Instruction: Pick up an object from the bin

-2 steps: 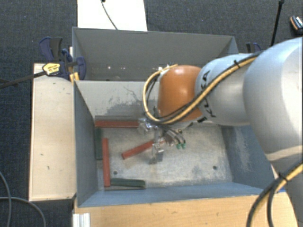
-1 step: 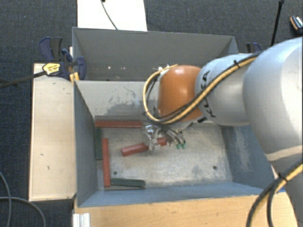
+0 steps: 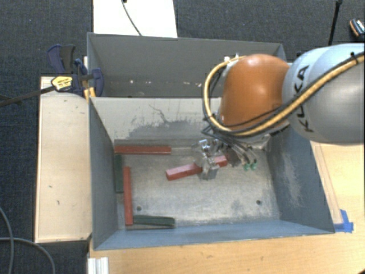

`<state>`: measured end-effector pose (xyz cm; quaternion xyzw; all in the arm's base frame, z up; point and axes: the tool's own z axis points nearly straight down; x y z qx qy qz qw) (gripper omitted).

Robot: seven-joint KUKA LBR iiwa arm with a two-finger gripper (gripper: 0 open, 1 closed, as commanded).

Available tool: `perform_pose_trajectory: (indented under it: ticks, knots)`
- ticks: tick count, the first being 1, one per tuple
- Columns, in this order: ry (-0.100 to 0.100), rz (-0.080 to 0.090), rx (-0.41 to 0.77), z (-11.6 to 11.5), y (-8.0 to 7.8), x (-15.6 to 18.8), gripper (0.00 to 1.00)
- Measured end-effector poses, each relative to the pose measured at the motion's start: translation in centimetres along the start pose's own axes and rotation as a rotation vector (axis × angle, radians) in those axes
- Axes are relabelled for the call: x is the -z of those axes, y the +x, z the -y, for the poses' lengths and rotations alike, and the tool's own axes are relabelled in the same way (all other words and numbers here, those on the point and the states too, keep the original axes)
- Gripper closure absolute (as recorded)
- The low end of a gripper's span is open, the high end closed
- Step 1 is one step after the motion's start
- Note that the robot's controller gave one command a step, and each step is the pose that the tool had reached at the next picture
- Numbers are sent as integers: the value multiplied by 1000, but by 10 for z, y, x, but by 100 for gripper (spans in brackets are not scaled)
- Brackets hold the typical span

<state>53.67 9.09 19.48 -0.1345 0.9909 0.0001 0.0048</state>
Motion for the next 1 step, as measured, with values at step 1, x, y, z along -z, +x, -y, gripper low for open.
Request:
perform_pose_trajectory:
  ticks: [1]
  knots:
    - [2,0,4,36,12,65,100]
